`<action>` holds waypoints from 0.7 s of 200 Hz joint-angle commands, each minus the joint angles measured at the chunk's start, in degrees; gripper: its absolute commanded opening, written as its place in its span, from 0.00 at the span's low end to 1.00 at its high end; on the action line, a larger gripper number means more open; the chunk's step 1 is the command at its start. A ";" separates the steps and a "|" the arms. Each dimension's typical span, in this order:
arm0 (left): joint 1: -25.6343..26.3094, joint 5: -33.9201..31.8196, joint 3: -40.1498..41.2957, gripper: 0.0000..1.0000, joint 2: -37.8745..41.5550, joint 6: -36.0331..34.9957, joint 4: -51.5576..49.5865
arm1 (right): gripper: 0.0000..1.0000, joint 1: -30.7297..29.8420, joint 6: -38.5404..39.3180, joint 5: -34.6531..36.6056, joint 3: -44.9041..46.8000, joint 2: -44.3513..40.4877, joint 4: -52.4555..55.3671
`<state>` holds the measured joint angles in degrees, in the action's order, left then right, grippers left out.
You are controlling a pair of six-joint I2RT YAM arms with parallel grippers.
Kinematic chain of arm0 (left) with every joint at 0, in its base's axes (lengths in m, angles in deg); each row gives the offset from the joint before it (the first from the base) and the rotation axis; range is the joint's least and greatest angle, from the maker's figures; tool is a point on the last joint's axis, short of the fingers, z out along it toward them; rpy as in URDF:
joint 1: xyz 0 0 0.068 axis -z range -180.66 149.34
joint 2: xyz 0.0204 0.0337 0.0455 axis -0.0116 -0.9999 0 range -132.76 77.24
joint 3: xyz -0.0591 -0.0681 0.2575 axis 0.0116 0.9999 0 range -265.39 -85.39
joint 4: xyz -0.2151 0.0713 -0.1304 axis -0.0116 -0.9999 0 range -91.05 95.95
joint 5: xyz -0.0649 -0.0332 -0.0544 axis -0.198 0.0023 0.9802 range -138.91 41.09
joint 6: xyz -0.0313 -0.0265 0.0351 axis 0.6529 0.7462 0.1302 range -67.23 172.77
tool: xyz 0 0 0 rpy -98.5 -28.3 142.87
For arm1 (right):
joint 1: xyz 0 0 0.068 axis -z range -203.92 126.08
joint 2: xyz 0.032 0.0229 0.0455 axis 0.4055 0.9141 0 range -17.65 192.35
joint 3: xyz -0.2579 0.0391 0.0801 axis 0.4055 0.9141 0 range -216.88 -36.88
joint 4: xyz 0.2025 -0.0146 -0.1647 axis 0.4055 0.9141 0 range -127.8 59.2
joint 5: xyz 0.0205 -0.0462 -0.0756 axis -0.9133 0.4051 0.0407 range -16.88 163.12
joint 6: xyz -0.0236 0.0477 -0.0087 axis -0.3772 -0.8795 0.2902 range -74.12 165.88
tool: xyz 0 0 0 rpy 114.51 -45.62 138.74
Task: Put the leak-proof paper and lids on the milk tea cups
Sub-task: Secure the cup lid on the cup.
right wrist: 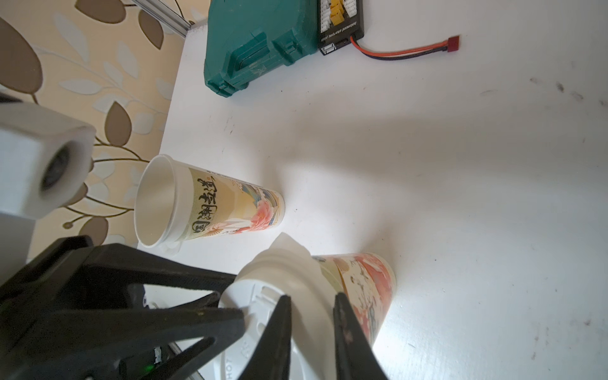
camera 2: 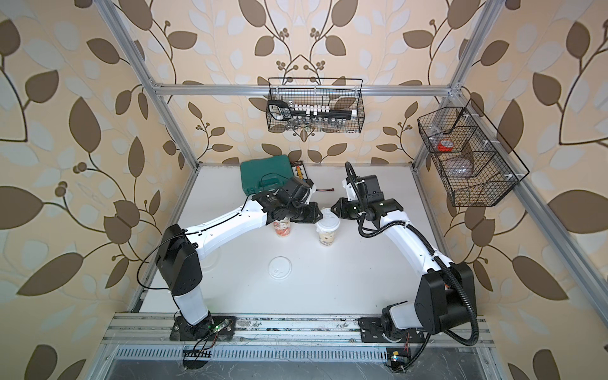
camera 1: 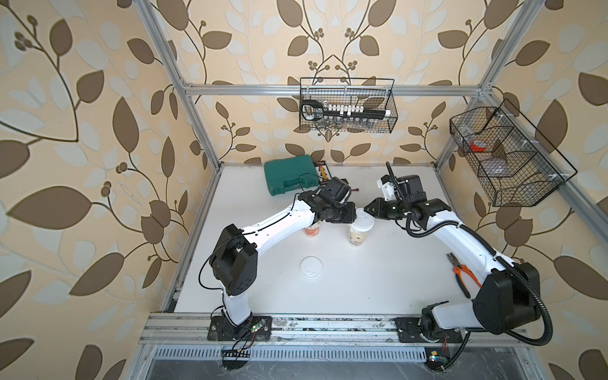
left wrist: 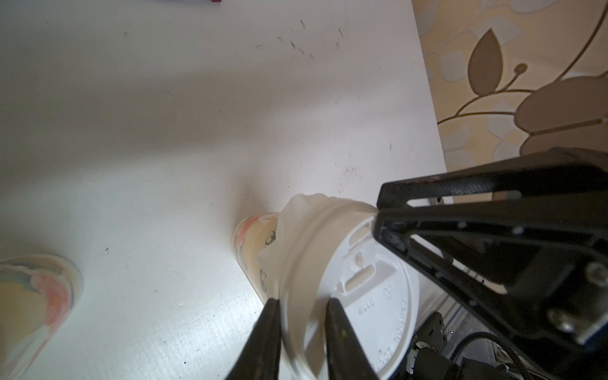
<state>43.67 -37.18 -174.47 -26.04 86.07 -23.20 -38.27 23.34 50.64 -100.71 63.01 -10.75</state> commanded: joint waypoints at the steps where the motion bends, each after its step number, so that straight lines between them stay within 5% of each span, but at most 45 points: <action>1: 1.28 -1.85 2.72 0.25 -4.57 -0.80 -9.88 | 0.22 -0.24 -0.38 0.92 4.24 0.35 4.88; 74: 1.37 -1.74 3.05 0.25 -4.82 -0.69 -9.79 | 0.22 -0.29 -0.76 1.32 7.41 -0.10 4.90; 140: 1.45 -2.10 1.81 0.25 -4.64 -0.87 -10.49 | 0.36 -0.27 -0.07 3.10 -1.47 -3.52 8.17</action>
<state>43.85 -37.38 -174.73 -26.28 86.07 -23.18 -38.34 22.72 51.53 -98.66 60.78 -9.44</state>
